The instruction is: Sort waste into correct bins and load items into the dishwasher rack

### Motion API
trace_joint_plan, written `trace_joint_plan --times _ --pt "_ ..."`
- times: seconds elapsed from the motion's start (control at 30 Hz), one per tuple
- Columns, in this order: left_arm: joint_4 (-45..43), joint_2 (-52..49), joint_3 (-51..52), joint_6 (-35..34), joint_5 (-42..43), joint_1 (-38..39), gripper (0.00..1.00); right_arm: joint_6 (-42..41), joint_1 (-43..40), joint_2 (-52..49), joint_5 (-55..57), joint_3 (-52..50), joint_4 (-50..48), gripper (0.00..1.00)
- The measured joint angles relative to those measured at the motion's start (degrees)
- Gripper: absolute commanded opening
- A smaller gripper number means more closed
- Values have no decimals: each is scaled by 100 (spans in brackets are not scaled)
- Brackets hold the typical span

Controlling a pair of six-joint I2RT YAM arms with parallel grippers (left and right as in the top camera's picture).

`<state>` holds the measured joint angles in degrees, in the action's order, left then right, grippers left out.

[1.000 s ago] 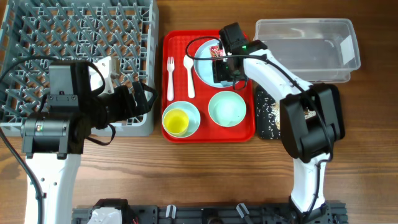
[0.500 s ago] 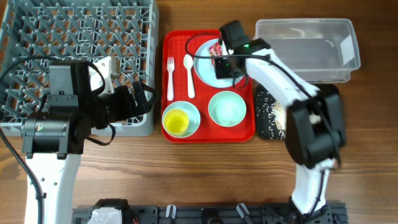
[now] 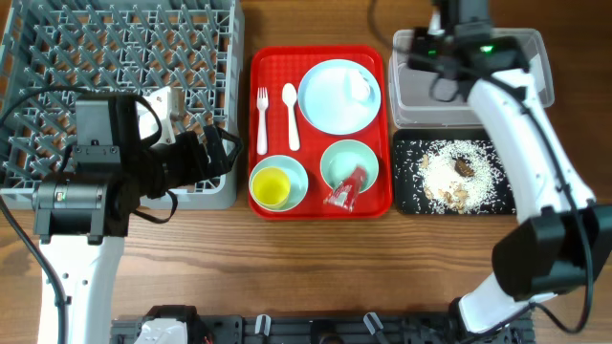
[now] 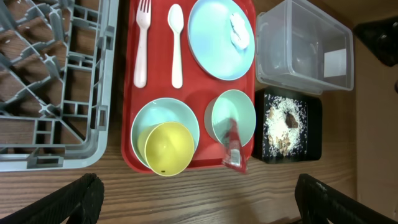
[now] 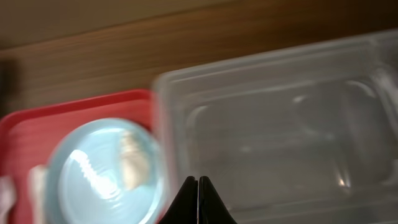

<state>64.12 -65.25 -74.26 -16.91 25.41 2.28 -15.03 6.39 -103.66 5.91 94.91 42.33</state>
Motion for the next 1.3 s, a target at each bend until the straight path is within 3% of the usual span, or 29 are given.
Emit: trace_joint_plan --times 0.07,0.13,0.17,0.4,0.6,0.7,0.8,0.9,0.97,1.07,1.13,1.2,1.3 --pt "0 0 0 0 0 0 100 107 -332 -83 -219 -9 -13 5" --pt "0 0 0 0 0 0 100 278 -573 -103 -669 -9 7 37" --pt "0 0 0 0 0 0 100 396 -623 -103 -1014 -9 48 48" --pt "-2 0 0 0 -2 0 100 870 116 -90 -2894 -17 1196 62" --pt "-2 0 0 0 0 0 100 317 1257 76 -2787 -42 2505 78" --pt "2 0 0 0 0 0 100 -455 1906 184 -2164 -343 2688 77" --pt "0 0 0 0 0 0 100 -1130 2385 212 -1700 -999 2284 71" --pt "0 0 0 0 0 0 100 -1773 2570 212 -1154 -1676 1860 58" --pt "2 0 0 0 2 0 100 -2052 2531 210 -870 -1965 1550 56" --pt "0 0 0 0 2 0 100 -2260 2448 210 -664 -2057 1266 39" --pt "0 0 0 0 0 0 100 -2299 2424 210 -610 -2055 1075 39" --pt "2 0 0 0 2 0 100 -2310 2426 210 -612 -2057 964 50" --pt "0 0 0 0 0 0 100 -2343 2426 210 -654 -2055 951 56"
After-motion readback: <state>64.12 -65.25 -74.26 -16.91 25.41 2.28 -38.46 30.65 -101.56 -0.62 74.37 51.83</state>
